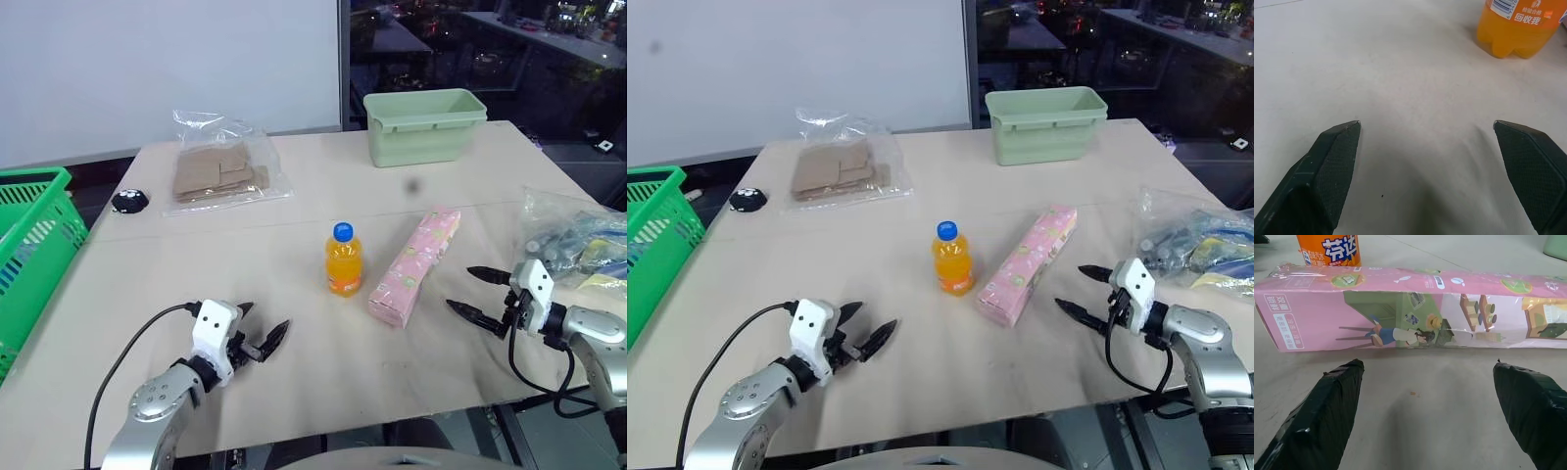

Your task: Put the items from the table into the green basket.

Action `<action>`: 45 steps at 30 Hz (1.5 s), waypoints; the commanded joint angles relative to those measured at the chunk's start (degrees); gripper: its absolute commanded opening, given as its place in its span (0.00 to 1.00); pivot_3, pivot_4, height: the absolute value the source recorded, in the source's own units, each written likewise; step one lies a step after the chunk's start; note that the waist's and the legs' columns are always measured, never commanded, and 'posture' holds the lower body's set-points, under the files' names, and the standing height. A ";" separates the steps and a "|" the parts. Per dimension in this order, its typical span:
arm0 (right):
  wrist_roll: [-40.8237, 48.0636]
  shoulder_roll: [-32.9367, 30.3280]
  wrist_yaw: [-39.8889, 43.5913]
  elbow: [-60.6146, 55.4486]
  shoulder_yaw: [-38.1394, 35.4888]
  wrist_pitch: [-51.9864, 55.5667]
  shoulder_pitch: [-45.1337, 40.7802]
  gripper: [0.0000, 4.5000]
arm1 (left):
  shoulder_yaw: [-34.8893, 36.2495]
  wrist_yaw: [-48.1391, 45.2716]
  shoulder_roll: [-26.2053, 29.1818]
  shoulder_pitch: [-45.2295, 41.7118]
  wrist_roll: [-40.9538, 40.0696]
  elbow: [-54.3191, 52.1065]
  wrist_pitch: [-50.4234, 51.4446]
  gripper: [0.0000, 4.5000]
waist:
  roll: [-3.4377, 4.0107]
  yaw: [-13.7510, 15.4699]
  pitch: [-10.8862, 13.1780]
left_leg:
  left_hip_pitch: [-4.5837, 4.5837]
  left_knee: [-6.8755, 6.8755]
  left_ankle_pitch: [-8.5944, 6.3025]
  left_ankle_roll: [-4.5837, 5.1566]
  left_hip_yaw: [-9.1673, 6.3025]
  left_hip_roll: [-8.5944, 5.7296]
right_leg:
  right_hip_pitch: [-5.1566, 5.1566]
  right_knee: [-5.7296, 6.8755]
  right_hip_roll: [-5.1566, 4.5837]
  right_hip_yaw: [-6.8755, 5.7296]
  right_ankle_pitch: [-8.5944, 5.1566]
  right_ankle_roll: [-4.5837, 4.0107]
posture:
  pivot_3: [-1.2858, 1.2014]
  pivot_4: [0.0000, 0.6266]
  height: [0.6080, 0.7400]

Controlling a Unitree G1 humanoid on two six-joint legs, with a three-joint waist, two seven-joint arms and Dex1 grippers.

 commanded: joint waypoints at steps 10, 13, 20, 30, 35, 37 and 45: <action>0.77 -0.71 0.31 -0.66 -1.97 -1.06 -0.41 1.00 | 1.97 -0.81 0.22 0.55 -1.78 -2.03 -0.86 0.99 | 0.00 0.01 0.00 | 0.00 0.00 0.00 0.00 0.01 0.00 | 0.00 0.00 0.00 0.01 0.00 0.00 | 0.51 0.00 1.00; 1.03 -0.64 0.49 -0.75 -2.05 -1.07 -0.26 1.00 | 1.78 -1.53 0.37 0.38 -1.31 -1.80 -2.71 0.99 | 0.00 0.00 0.00 | 0.00 0.00 0.00 0.00 0.01 0.00 | 0.00 0.00 0.00 0.01 0.00 0.00 | 0.51 0.00 1.00; 3.90 -1.53 2.59 -3.15 -3.60 0.08 1.24 1.00 | 1.39 -5.42 1.42 -0.54 -4.32 -3.28 -2.57 0.99 | 0.00 0.00 0.00 | 0.00 0.00 0.00 0.00 0.01 0.00 | 0.00 0.00 0.00 0.01 0.00 0.00 | 0.51 0.00 1.00; 23.09 -5.77 5.48 -19.28 -10.27 16.49 2.31 1.00 | -3.46 -7.45 2.12 -12.25 -8.82 -4.91 4.68 0.99 | 0.04 -0.28 0.00 | 0.03 0.03 0.00 0.01 0.03 0.00 | 0.05 0.01 0.02 0.05 0.01 0.01 | 0.49 0.00 1.00; 23.83 -7.28 4.68 -23.04 -10.81 18.76 2.84 1.00 | -7.00 -7.77 1.85 -16.59 -6.91 -2.30 4.73 0.99 | 0.01 -0.90 0.01 | 0.02 0.03 -0.04 0.06 0.02 0.02 | 0.03 0.00 0.05 0.06 0.00 0.02 | 0.48 0.00 1.00; 23.48 -7.25 4.74 -23.33 -10.93 18.75 3.25 1.00 | -8.76 -8.24 2.07 -18.81 -5.13 -0.37 3.62 0.99 | 0.01 -1.03 0.01 | 0.01 0.03 -0.04 0.06 0.03 0.02 | 0.04 0.01 0.05 0.05 0.00 0.02 | 0.47 0.00 1.00; 21.75 -6.68 4.96 -23.18 -11.37 17.24 5.14 1.00 | -11.39 -8.82 0.18 -26.08 -1.89 7.23 1.13 0.99 | 0.01 -2.65 0.01 | 0.00 0.09 -0.04 0.06 0.05 0.01 | 0.05 0.01 0.06 0.11 0.01 0.03 | 0.47 0.00 1.00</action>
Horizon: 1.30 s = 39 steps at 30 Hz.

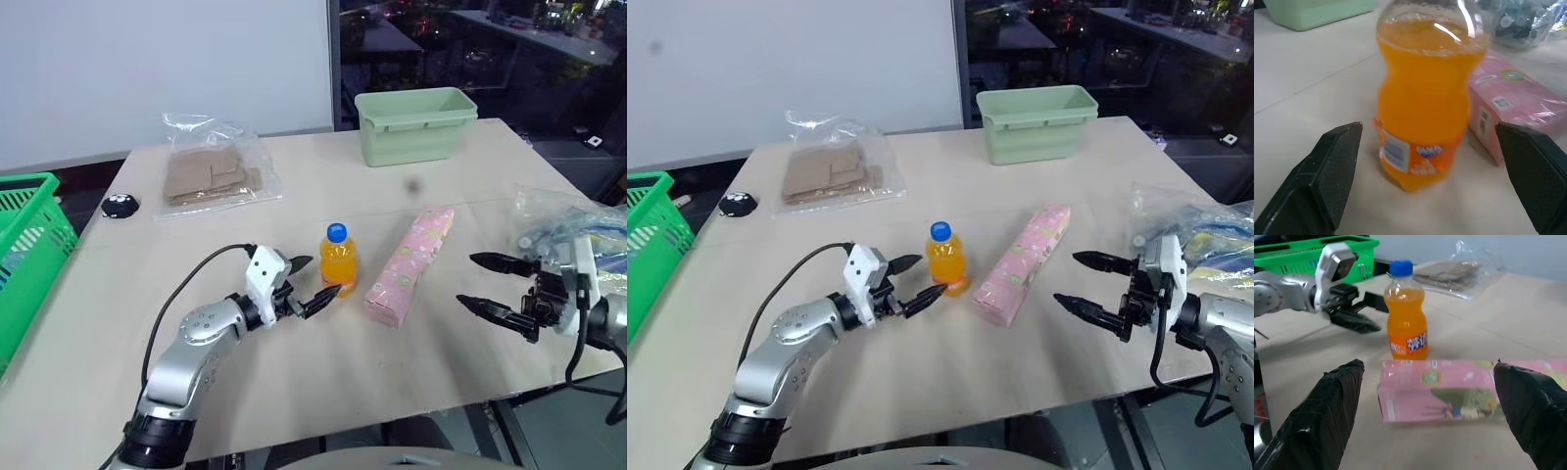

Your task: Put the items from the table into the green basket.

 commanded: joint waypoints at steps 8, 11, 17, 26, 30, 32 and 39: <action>0.63 0.37 -1.47 -2.88 -2.31 -0.69 -0.10 1.00 | -3.07 -0.63 -4.90 -6.51 3.03 7.23 -4.55 0.99 | 0.00 -1.03 0.00 | -0.01 0.01 -0.01 0.01 -0.01 0.00 | 0.00 0.00 0.01 0.01 0.01 0.02 | 0.46 0.00 1.00; 0.66 0.55 -1.95 -2.50 -2.15 -0.66 -0.78 1.00 | -3.69 0.15 -6.52 -8.52 3.83 9.83 -5.00 0.99 | 0.00 -1.07 0.00 | -0.01 0.01 -0.01 0.01 -0.01 -0.01 | 0.01 0.00 0.02 0.01 0.01 0.02 | 0.46 0.00 1.00; 0.45 0.95 -2.53 -2.43 -1.73 -0.60 -1.42 1.00 | -3.12 0.36 -8.73 -9.27 3.24 10.91 -5.07 0.88 | 0.00 -1.13 0.00 | -0.04 0.01 -0.01 0.02 -0.02 0.00 | -0.01 0.00 0.03 0.03 0.05 0.08 | 0.46 0.00 1.00; 0.68 1.19 -2.44 -2.63 -0.61 -0.16 -2.44 1.00 | 2.79 6.16 -9.05 -9.45 2.55 9.70 -4.69 0.67 | -0.02 -1.19 0.02 | -0.04 0.02 -0.01 0.02 -0.03 0.00 | 0.00 0.00 0.04 0.04 0.04 0.07 | 0.47 0.00 1.00; 1.98 1.03 -2.51 -4.01 0.96 1.48 -5.92 1.00 | 11.82 16.58 -4.23 -14.84 7.46 12.43 -5.12 0.67 | -0.13 -1.22 0.10 | -0.03 0.02 -0.01 0.02 -0.06 0.07 | -0.02 0.01 0.11 0.03 0.12 0.20 | 0.48 0.00 1.00; 4.15 1.74 -3.25 -5.31 1.65 3.05 -8.90 1.00 | 17.42 21.33 -1.11 -18.59 7.53 14.19 -3.95 0.67 | -0.26 -1.23 0.20 | -0.06 0.02 0.00 0.02 -0.15 0.07 | -0.07 0.06 0.18 0.03 0.17 0.21 | 0.49 0.00 1.00; 10.59 5.43 -6.11 -6.81 4.78 8.33 -20.28 1.00 | 29.21 25.38 18.06 -27.62 10.72 27.37 -2.44 0.67 | -0.40 -0.75 0.24 | -0.35 0.02 -0.02 0.00 -0.45 0.13 | -0.25 0.00 0.29 -0.12 0.19 0.20 | 0.51 0.00 1.00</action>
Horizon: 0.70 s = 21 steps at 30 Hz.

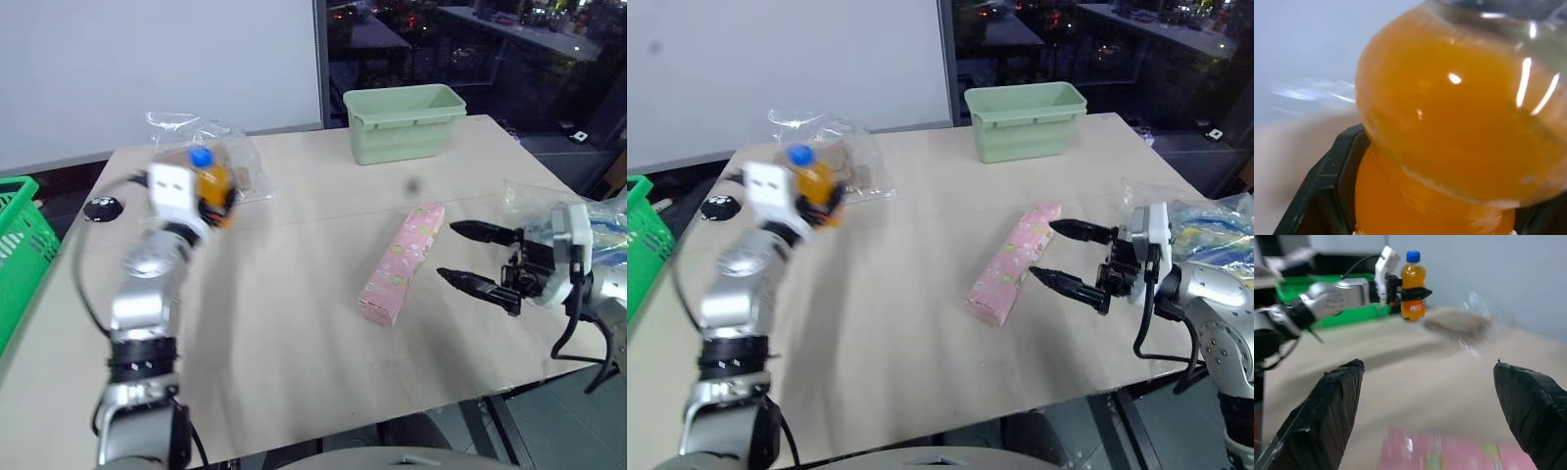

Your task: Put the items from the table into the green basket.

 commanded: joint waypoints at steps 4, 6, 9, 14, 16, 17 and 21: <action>5.89 2.70 -0.95 -2.23 2.75 4.31 -7.80 1.00 | 6.89 -2.35 16.84 -4.18 2.92 14.64 -3.92 0.67 | 0.01 1.21 0.00 | -0.07 -0.18 -0.03 0.02 -0.19 -0.09 | -0.02 -0.07 -0.18 -0.29 0.10 -0.19 | 0.52 0.00 1.00; 6.41 3.37 -0.58 -1.99 3.86 4.93 -9.88 1.00 | 7.94 -1.87 21.06 -4.55 3.95 19.61 -5.44 0.67 | -0.03 1.86 0.02 | -0.12 -0.23 -0.03 0.02 -0.30 -0.11 | -0.02 -0.11 -0.26 -0.48 0.10 -0.19 | 0.52 0.00 1.00; 6.97 4.34 -0.25 -1.75 4.93 5.59 -12.09 1.00 | 8.48 -1.39 24.29 -4.10 4.49 22.99 -6.86 0.67 | -0.17 3.18 0.01 | -0.16 -0.23 -0.03 0.02 -0.43 -0.10 | -0.04 -0.09 -0.28 -0.65 0.10 -0.20 | 0.53 0.00 1.00; 6.49 5.16 0.19 -1.49 5.73 5.88 -13.40 1.00 | 10.49 0.20 25.99 -3.00 4.34 26.26 -8.45 0.67 | -0.25 5.09 -0.04 | -0.18 -0.17 -0.02 0.00 -0.47 -0.16 | 0.02 -0.09 -0.41 -0.80 0.10 -0.20 | 0.54 0.00 1.00; 6.42 5.38 0.58 -1.03 5.56 5.67 -13.23 1.00 | 11.33 1.79 26.54 -2.65 4.76 29.06 -9.32 0.67 | -0.27 5.59 -0.05 | -0.17 -0.15 -0.01 0.00 -0.47 -0.17 | 0.04 -0.09 -0.42 -0.81 0.10 -0.20 | 0.54 0.00 1.00; 6.33 5.45 0.84 -0.79 5.43 5.50 -13.00 1.00 | 11.48 2.67 26.82 -2.17 5.25 30.48 -10.01 0.67 | -0.27 5.63 -0.05 | -0.14 -0.15 0.00 -0.01 -0.46 -0.17 | 0.04 -0.08 -0.42 -0.81 0.10 -0.20 | 0.54 0.00 1.00; 4.88 5.38 1.78 -0.26 5.27 4.44 -11.63 1.00 | 12.53 4.29 27.19 -0.71 5.04 36.78 -12.31 0.67 | -0.33 5.74 -0.09 | -0.08 -0.14 0.00 -0.02 -0.46 -0.14 | 0.05 0.01 -0.38 -0.81 0.11 -0.20 | 0.54 0.00 1.00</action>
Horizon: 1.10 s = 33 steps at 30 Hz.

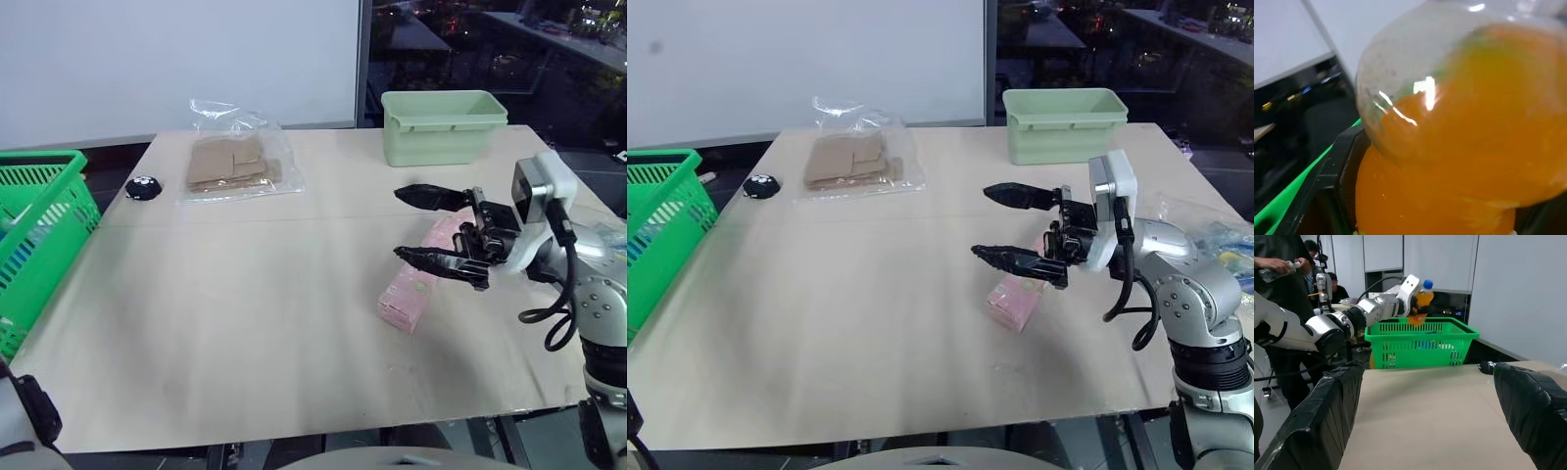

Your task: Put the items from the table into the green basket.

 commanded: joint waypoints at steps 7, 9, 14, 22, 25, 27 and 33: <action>-1.63 -0.24 1.47 0.23 -1.69 -2.35 1.85 1.00 | 1.51 2.56 3.21 0.86 -0.29 9.51 -6.37 0.78 | -0.19 0.31 -0.12 | -0.02 0.00 0.00 0.00 0.00 0.00 | -0.01 0.00 0.00 -0.02 0.00 -0.01 | 0.53 0.00 1.00; -2.04 -0.36 1.68 0.37 -1.76 -2.72 2.19 1.00 | 1.10 3.41 3.25 0.57 -0.04 10.08 -6.70 0.96 | -0.24 0.44 -0.15 | -0.02 0.00 0.00 0.00 0.00 0.00 | -0.01 0.01 -0.01 -0.02 0.01 -0.01 | 0.53 0.00 1.00; -2.68 -0.35 1.71 0.54 -1.79 -3.24 2.62 1.00 | 2.19 5.47 3.09 -2.66 -1.74 10.29 -6.82 1.00 | -0.27 0.39 -0.18 | 0.00 0.08 0.00 0.00 0.04 -0.02 | 0.04 0.02 -0.04 -0.01 0.01 0.00 | 0.53 0.00 1.00; -4.23 -2.05 2.14 2.40 -4.19 -4.21 4.02 1.00 | -4.52 -12.36 -7.77 -7.75 -12.70 -11.62 -1.22 1.00 | -0.37 0.93 -0.35 | 0.00 0.16 0.04 -0.06 0.05 -0.05 | 0.11 0.15 -0.12 -0.08 0.01 -0.02 | 0.53 0.00 1.00; -4.96 -3.39 1.61 3.06 -5.83 -4.37 5.78 1.00 | -8.68 -17.32 -14.18 -5.44 -20.15 -25.20 9.95 1.00 | -0.26 0.72 -0.45 | 0.01 0.25 0.05 -0.05 0.20 -0.12 | 0.23 0.10 -0.23 -0.02 0.01 -0.02 | 0.53 0.00 1.00; -6.22 -4.78 1.80 3.42 -7.14 -5.04 7.87 1.00 | -14.36 -22.29 -17.47 -2.36 -24.67 -35.59 17.65 1.00 | -0.23 0.01 -0.43 | 0.01 0.26 0.04 -0.04 0.22 -0.12 | 0.21 0.12 -0.23 0.03 0.02 -0.01 | 0.52 0.00 1.00; -6.86 -9.65 2.60 3.12 -13.76 -4.72 17.35 1.00 | -30.13 -21.43 -27.69 -3.12 -29.35 -50.59 35.92 1.00 | -0.16 -2.02 -0.40 | -0.02 0.21 0.02 -0.01 0.22 -0.02 | 0.09 0.17 -0.10 0.11 0.01 0.00 | 0.50 0.00 1.00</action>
